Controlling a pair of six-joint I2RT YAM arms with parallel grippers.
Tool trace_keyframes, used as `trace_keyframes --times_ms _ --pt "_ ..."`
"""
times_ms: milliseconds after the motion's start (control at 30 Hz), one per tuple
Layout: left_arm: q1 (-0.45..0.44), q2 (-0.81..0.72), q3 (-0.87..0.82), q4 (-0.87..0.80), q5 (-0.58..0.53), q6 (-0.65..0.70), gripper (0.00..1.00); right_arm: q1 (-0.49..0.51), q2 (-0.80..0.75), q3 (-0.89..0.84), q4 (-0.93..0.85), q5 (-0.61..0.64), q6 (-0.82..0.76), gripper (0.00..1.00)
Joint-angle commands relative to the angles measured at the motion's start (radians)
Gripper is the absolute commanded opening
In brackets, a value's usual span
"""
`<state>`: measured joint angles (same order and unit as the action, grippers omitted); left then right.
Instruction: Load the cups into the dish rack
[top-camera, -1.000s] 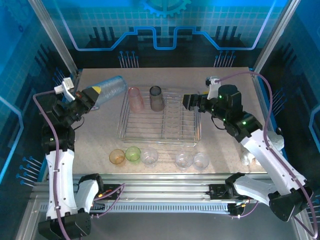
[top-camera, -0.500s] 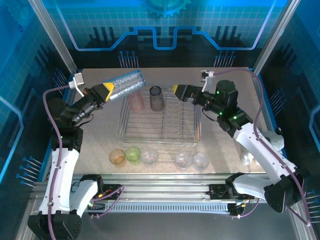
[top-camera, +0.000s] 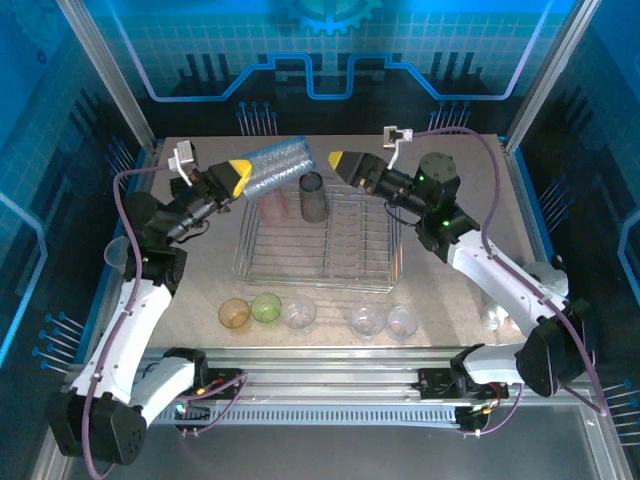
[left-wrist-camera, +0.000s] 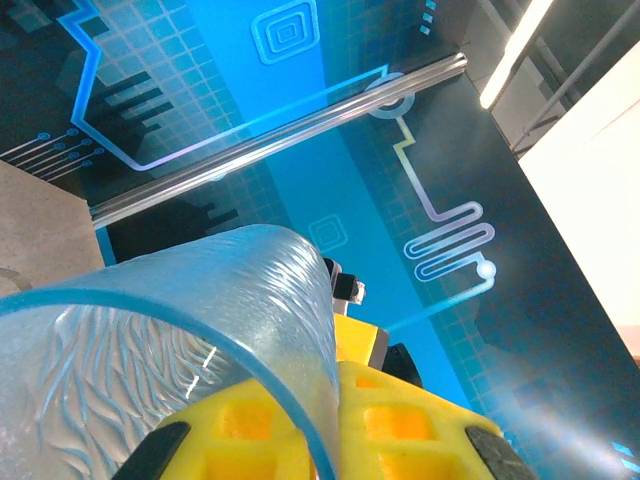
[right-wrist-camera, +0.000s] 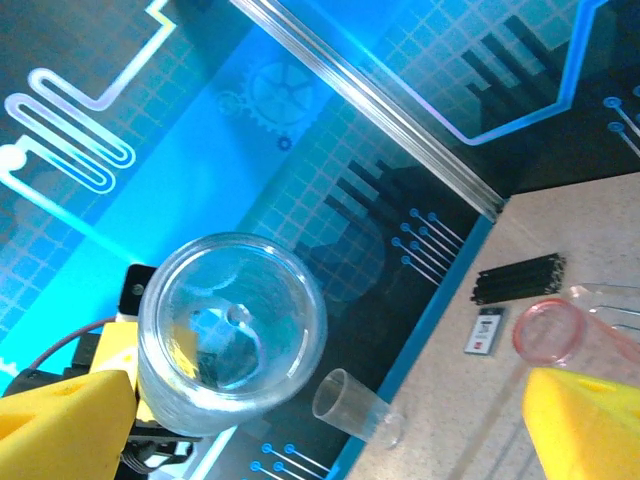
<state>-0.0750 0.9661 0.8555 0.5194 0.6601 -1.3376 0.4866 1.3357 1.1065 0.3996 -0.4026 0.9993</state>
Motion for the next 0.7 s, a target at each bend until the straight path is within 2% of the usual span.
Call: trace_keyframes --times_ms 0,200,667 --pt "-0.024 0.03 0.025 0.084 -0.023 -0.021 0.0 0.037 0.056 0.041 0.119 -0.02 0.048 1.0" --pt "-0.046 0.06 0.038 0.077 -0.023 -0.021 0.0 0.056 0.158 0.082 0.24 -0.079 0.11 1.0" --pt "-0.054 0.073 0.031 0.084 -0.022 -0.015 0.0 0.064 0.265 0.188 0.221 -0.158 0.122 0.98"
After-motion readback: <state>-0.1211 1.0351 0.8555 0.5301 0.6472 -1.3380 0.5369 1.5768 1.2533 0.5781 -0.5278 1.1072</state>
